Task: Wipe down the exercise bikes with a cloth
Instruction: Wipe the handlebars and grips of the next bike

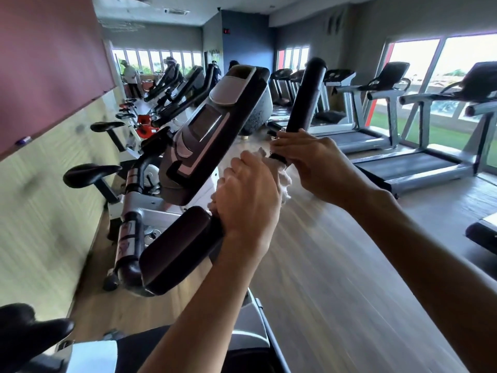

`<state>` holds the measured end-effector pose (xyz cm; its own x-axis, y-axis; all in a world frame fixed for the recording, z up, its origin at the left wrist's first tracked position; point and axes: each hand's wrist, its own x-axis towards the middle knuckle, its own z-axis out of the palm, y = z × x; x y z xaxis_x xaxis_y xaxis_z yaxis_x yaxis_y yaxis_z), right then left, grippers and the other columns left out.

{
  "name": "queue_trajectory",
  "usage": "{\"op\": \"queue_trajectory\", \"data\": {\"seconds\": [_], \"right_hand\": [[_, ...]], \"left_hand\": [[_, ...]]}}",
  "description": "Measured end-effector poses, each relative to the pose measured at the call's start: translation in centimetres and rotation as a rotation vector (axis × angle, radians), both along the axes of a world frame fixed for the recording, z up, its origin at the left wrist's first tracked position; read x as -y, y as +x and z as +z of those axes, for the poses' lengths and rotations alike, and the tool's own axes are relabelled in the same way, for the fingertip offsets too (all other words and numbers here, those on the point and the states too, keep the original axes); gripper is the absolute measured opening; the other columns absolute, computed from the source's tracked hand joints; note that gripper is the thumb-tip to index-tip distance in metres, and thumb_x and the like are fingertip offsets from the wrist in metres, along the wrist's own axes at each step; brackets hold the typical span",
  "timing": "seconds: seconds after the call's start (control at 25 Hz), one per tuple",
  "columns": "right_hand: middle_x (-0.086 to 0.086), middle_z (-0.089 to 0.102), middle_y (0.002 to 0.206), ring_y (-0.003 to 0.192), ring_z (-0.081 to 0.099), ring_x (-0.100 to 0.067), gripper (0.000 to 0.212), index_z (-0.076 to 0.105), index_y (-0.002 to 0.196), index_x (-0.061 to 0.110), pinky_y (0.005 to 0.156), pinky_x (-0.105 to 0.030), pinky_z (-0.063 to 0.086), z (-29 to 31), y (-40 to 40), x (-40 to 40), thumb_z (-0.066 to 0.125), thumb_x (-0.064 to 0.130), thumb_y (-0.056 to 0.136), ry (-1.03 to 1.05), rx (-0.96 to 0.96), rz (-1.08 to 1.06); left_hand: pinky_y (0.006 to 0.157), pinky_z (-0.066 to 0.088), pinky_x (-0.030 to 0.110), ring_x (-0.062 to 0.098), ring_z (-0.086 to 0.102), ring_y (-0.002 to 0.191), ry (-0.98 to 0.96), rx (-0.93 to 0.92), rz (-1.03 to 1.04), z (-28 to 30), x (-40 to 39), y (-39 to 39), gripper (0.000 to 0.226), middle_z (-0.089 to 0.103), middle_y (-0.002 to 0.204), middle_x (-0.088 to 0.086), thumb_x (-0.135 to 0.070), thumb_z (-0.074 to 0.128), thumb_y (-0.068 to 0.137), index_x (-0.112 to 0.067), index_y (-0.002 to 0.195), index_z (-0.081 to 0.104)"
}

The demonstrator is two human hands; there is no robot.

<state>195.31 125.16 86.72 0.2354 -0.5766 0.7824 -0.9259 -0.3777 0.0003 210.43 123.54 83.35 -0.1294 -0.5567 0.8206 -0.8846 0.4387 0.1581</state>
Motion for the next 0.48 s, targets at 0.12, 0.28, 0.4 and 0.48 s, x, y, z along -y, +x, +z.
{"op": "queue_trajectory", "data": {"seconds": [0.12,0.28,0.4,0.48], "right_hand": [[-0.013,0.076,0.112,0.118,0.065,-0.026,0.037,0.078,0.103,0.001,0.110,-0.031,0.040,0.4,0.5,-0.4,0.047,0.019,0.093,-0.025,-0.032,0.023],[-0.006,0.072,0.123,0.129,0.060,-0.020,0.033,0.076,0.116,0.005,0.118,-0.031,0.036,-0.1,-0.3,-0.1,0.056,-0.003,0.091,0.033,-0.004,-0.044],[-0.006,0.072,0.124,0.130,0.059,-0.019,0.037,0.075,0.117,0.005,0.119,-0.022,0.031,-0.3,-0.3,-0.1,0.056,-0.008,0.088,0.046,0.009,-0.058],[-0.007,0.073,0.121,0.128,0.061,-0.020,0.032,0.076,0.112,0.004,0.116,-0.022,0.034,-0.1,0.0,-0.4,0.052,0.004,0.091,0.027,0.020,-0.040]], "left_hand": [[0.049,0.040,0.029,0.021,0.067,0.063,0.046,0.049,-0.020,1.2,0.5,-1.0,0.041,0.067,0.078,0.007,-0.037,0.031,0.100,-0.009,0.095,0.061],[0.048,0.040,0.027,0.015,0.062,0.058,0.011,0.108,0.058,-0.7,-0.4,1.0,0.036,0.064,0.074,0.003,-0.037,0.040,0.106,-0.010,0.094,0.061],[0.047,0.040,0.027,0.016,0.065,0.060,0.017,0.096,0.008,-0.2,0.1,0.8,0.035,0.066,0.077,0.005,-0.037,0.042,0.105,-0.008,0.097,0.061],[0.048,0.043,0.028,0.019,0.067,0.063,0.057,0.086,-0.053,1.1,0.3,-0.3,0.035,0.067,0.079,0.008,-0.036,0.041,0.101,-0.007,0.098,0.061]]}}
